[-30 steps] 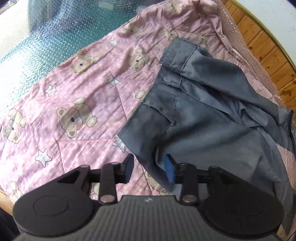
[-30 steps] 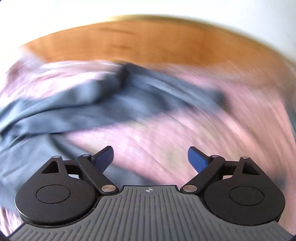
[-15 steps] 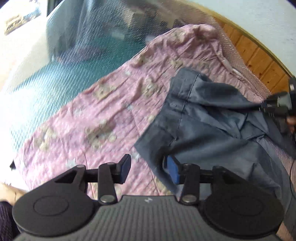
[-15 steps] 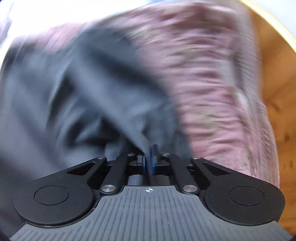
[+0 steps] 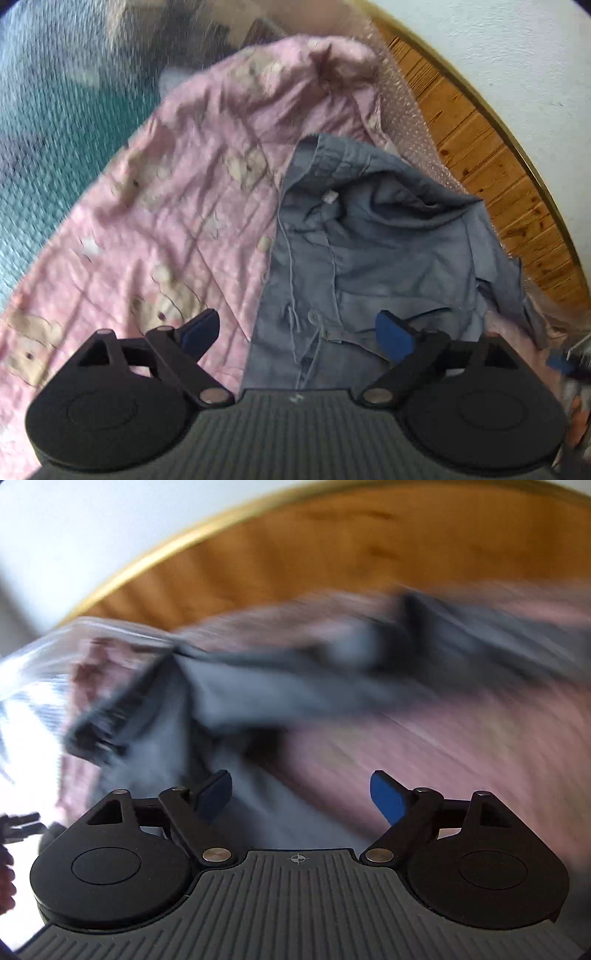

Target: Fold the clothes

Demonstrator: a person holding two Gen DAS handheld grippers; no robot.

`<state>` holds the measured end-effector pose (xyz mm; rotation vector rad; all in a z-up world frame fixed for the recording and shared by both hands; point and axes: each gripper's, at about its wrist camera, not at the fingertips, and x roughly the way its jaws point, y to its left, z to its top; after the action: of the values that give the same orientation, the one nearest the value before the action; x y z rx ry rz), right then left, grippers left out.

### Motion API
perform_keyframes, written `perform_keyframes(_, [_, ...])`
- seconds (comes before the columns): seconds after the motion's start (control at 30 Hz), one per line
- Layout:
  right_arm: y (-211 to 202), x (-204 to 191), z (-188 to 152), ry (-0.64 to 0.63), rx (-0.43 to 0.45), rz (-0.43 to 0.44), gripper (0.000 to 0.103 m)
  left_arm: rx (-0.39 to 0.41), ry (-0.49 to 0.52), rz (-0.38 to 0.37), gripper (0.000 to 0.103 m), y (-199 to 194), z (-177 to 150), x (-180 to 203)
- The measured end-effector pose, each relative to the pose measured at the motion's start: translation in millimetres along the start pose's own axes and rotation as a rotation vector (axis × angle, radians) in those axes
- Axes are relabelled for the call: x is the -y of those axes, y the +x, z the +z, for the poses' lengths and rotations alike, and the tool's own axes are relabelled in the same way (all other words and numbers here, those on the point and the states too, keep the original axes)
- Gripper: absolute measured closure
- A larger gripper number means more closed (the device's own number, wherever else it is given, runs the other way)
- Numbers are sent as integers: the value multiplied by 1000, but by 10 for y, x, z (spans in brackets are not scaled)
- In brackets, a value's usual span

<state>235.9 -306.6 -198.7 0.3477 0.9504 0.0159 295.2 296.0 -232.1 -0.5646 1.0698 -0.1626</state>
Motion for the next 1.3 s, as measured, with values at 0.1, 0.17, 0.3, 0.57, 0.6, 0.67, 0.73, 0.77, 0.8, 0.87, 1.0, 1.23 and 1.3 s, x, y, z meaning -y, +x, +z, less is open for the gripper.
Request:
perform_keyframes(0.1, [-583, 933, -716, 315, -22, -153, 18, -101, -85, -73, 12, 271, 6, -68])
perform_keyframes(0.17, [-926, 1451, -1177, 519, 0, -221, 17, -123, -62, -109, 64, 357, 19, 55])
perform_keyframes(0.3, [-1049, 1933, -1460, 673, 76, -207, 17, -23, 158, -165, 97, 23, 55, 645])
perform_keyframes(0.57, [-1138, 2745, -1841, 903, 234, -134, 17, 161, 167, -132, 92, -1350, -825, 16])
perform_keyframes(0.6, [-1149, 2847, -1889, 932, 254, -124, 17, 84, 150, -32, 92, -1192, -970, -105])
perform_keyframes(0.67, [-1171, 3050, -1984, 988, 294, -105, 17, 26, 115, 60, 90, -1026, -1158, -212])
perform_keyframes(0.73, [-1183, 3213, -2052, 1030, 325, -87, 17, 23, 53, 117, 82, -972, -1269, -258])
perform_keyframes(0.77, [-1174, 3230, -2042, 1025, 327, -80, 17, 48, 16, 126, 76, -1016, -1307, -264])
perform_keyframes(0.8, [-1164, 3247, -2033, 1020, 329, -73, 16, 80, -23, 130, 64, -1080, -1340, -264])
perform_keyframes(0.87, [-1144, 3282, -2013, 1011, 333, -60, 16, 145, -96, 131, 36, -1220, -1422, -258])
perform_keyframes(1.0, [-1094, 3320, -1945, 985, 325, -32, 17, 183, -188, 146, 15, -1238, -1286, -346])
perform_keyframes(1.23, [-1064, 3237, -1846, 998, 302, -72, 27, -69, -33, 98, 70, -492, -1058, -45])
perform_keyframes(1.3, [-1029, 3260, -1723, 988, 287, -93, 44, -68, 36, 27, 99, -465, -953, 171])
